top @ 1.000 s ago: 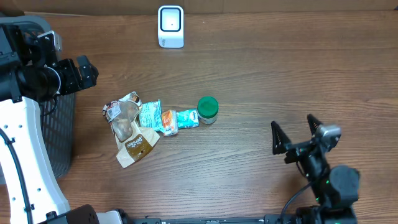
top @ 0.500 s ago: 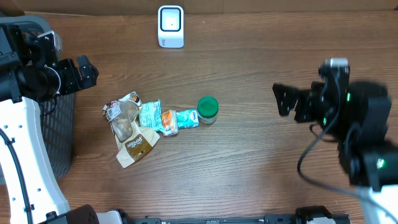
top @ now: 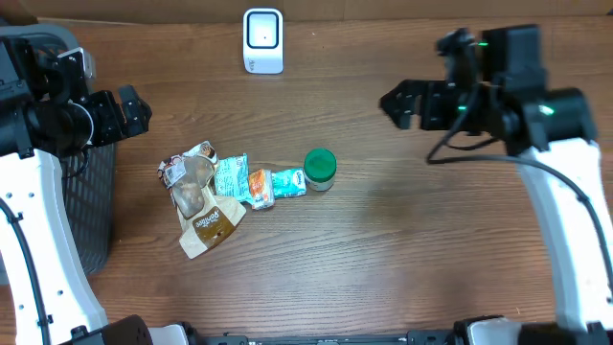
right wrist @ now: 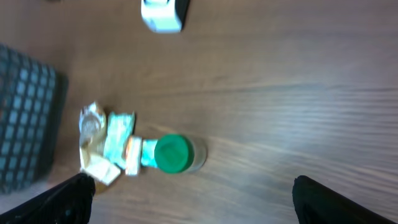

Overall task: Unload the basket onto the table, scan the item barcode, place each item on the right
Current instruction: 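Move the right gripper over the green-capped jar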

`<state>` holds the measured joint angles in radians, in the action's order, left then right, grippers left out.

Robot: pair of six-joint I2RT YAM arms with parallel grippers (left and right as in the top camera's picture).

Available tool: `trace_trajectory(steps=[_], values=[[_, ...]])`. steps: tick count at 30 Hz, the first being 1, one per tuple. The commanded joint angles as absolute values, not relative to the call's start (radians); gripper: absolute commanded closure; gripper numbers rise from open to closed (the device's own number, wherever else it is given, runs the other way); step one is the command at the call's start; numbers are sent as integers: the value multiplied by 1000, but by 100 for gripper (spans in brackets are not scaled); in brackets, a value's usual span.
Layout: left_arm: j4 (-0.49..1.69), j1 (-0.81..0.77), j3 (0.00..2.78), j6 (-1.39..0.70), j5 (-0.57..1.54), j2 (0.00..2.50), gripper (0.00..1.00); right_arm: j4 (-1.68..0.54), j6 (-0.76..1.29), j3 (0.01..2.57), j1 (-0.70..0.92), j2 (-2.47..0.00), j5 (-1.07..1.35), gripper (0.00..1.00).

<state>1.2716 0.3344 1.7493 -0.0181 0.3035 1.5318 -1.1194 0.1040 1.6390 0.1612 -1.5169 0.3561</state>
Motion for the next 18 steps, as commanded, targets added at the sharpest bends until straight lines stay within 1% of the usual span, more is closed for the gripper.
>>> trace_trajectory(steps=[1, 5, 11, 13, 18], values=[[1271, 334, 1762, -3, 305, 1530, 0, -1121, 95, 1667, 231, -1560, 328, 0], [1271, 334, 1762, -3, 304, 1530, 1, -1117, 95, 1666, 303, -1606, 262, 0], [1271, 334, 1762, -3, 304, 1530, 0, -1014, 94, 1660, 351, -1636, 290, 0], [1271, 334, 1762, -3, 304, 1530, 0, -983, 34, 1657, 364, -1645, 287, 0], [1271, 334, 1762, -3, 304, 1530, 1, -916, -52, 1657, 433, -1706, 126, 0]])
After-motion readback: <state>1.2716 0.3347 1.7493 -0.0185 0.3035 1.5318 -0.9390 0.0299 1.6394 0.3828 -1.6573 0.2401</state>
